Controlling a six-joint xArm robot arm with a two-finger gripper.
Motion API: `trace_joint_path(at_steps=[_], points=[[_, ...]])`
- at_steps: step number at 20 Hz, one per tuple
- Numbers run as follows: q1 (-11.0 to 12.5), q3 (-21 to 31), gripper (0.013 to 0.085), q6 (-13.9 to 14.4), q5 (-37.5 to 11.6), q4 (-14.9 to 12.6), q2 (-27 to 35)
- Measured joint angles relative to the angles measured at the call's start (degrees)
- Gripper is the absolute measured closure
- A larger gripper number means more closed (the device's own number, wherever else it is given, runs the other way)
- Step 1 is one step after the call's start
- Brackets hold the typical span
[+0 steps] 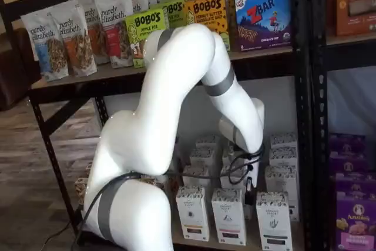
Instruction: Pick up the white box with a green strip in the middle, on the bottom shelf, the sixth box from the left
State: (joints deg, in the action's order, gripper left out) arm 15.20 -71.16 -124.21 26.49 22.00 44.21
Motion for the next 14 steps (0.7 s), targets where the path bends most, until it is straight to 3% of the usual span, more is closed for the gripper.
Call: trace_joint_path(at_steps=[2, 4, 14], points=[[-0.4, -1.1, 0.013, 2.9, 2.3, -2.6, 0.4], [-1.3, -1.6, 0.013, 4.4, 2.8, -3.5, 0.8], [-3.3, -2.7, 0.013, 8.1, 1.5, -5.5, 2.6]])
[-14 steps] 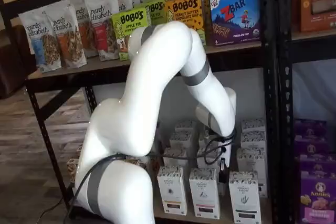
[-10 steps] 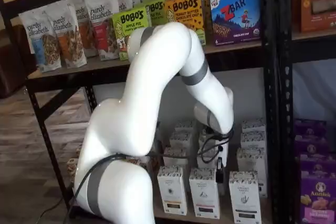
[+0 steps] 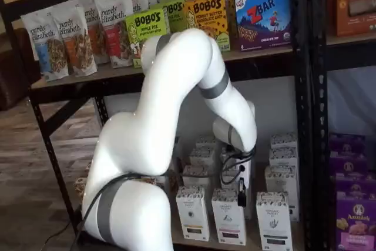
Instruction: Pick up the white box with a green strip in the middle, on the bottom shelf, the sixth box from the left
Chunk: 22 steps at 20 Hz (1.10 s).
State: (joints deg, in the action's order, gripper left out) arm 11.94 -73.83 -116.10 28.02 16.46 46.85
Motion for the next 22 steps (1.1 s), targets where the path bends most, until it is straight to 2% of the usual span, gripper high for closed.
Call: trace_joint_path(at_steps=[6, 14, 22], points=[[0.7, -0.7, 0.013, 0.5, -1.8, -1.6, 1.5], [1.9, -4.7, 0.013, -1.6, 0.0, -0.3, 4.3], [3.2, -8.8, 0.013, -1.5, 0.0, -1.8, 7.6]])
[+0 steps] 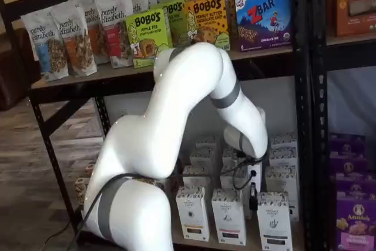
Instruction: Pick up the white box with a green strip in the middle, on the bottom shelf, the sixth box from the left
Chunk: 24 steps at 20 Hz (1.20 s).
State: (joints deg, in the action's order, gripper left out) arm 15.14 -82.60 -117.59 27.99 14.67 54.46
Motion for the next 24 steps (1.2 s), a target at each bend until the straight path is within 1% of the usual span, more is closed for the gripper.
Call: trace_joint_path(at_steps=[4, 7, 11, 19, 24], points=[[0.6, -1.2, 0.013, -0.7, 0.0, 0.2, 1.0], [1.0, -2.1, 0.013, 0.1, 0.1, -1.2, 1.8], [1.1, -3.0, 0.013, 0.9, -0.3, -2.3, 2.8], [1.3, -3.7, 0.013, 4.0, -1.7, -6.3, 4.5], [1.7, -4.9, 0.013, 7.5, -0.6, -10.5, 5.6]])
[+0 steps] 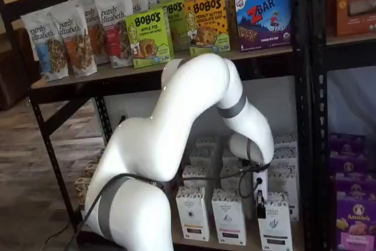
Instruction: Pick up the white box with a green strip in the middle, on the bottom shelf, the sixth box from the left
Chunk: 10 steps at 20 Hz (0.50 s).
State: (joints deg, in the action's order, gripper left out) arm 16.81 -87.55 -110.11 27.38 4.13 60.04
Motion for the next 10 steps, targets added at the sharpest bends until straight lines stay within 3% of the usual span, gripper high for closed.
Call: trace_joint_path(at_steps=[10], points=[[0.8, -1.2, 0.013, 3.0, -0.1, -4.2, 1.3]])
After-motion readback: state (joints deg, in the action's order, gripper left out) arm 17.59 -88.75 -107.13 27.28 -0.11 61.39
